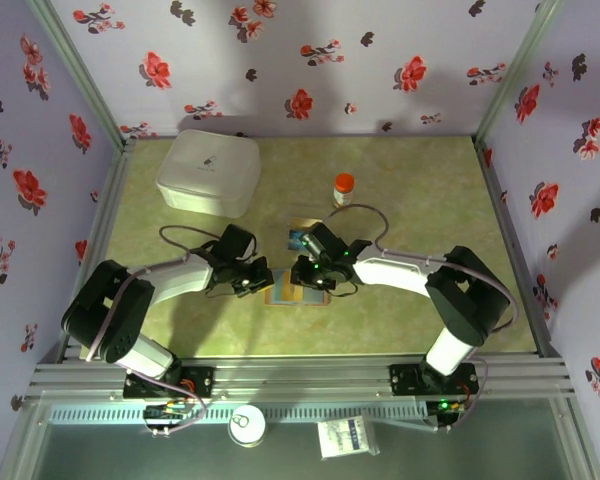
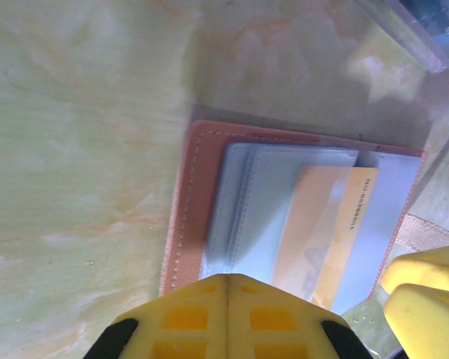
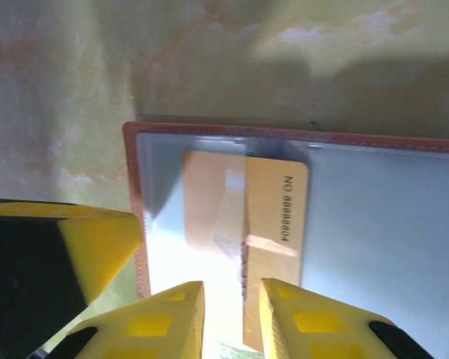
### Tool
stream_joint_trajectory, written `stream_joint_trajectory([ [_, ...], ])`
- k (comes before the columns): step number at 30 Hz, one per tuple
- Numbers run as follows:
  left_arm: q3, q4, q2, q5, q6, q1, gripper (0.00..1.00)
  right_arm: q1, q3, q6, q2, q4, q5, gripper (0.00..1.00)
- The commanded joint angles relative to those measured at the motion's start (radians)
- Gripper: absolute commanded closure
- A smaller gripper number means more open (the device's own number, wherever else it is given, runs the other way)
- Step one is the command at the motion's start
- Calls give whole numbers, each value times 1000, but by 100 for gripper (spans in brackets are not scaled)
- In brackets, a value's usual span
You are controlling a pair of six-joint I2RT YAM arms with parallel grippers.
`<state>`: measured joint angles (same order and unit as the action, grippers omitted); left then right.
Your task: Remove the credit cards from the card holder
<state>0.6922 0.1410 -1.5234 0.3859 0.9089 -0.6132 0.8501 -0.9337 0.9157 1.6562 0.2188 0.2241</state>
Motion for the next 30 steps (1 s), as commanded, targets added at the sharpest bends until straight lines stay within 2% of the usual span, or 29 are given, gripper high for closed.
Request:
stream_joint_trajectory([
  [1, 40, 19, -3, 2, -16, -19, 100, -17, 23, -18, -22, 17, -25, 74],
  [12, 73, 5, -58, 2, -13, -58, 100, -36, 48, -9, -4, -32, 21, 74],
  [30, 72, 22, -112, -10, -15, -58, 100, -48, 61, -2, 53, -89, 62, 75],
])
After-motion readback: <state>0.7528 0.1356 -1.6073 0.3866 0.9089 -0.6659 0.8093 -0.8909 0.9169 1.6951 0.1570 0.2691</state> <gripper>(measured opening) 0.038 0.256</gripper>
